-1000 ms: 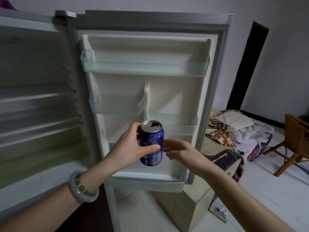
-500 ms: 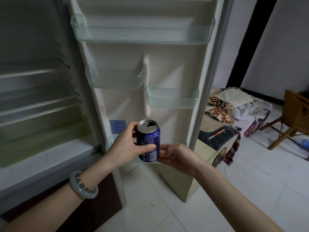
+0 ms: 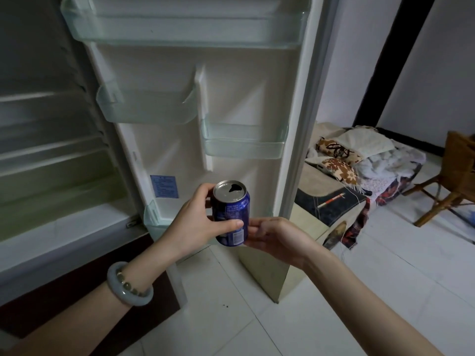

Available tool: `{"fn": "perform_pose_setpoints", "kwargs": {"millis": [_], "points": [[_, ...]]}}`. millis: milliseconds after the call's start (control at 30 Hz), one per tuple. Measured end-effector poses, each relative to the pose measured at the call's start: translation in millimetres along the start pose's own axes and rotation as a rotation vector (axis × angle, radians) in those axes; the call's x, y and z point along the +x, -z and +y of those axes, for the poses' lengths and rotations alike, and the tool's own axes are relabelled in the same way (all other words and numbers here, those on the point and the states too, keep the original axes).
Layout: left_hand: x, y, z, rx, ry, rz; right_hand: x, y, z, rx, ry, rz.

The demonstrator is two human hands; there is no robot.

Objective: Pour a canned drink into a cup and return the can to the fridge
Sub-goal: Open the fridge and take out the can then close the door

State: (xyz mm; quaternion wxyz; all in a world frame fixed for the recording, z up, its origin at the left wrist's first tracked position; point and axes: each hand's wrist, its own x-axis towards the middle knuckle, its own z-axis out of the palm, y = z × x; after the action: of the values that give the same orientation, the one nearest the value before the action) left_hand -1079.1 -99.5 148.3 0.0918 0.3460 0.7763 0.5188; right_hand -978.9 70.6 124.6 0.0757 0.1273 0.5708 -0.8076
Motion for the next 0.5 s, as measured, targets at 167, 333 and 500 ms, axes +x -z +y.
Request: {"fn": "perform_pose_setpoints", "kwargs": {"millis": [167,333,500], "points": [[9,-46,15,0.006,0.028,0.119,-7,49,-15,-0.065,-0.032,-0.020],[11,-97,33,-0.021,0.053,0.220,-17,102,-29,-0.106,-0.050,0.001],[10,-132,46,-0.022,0.111,0.313,-26,154,-43,-0.141,-0.020,0.035]]}}
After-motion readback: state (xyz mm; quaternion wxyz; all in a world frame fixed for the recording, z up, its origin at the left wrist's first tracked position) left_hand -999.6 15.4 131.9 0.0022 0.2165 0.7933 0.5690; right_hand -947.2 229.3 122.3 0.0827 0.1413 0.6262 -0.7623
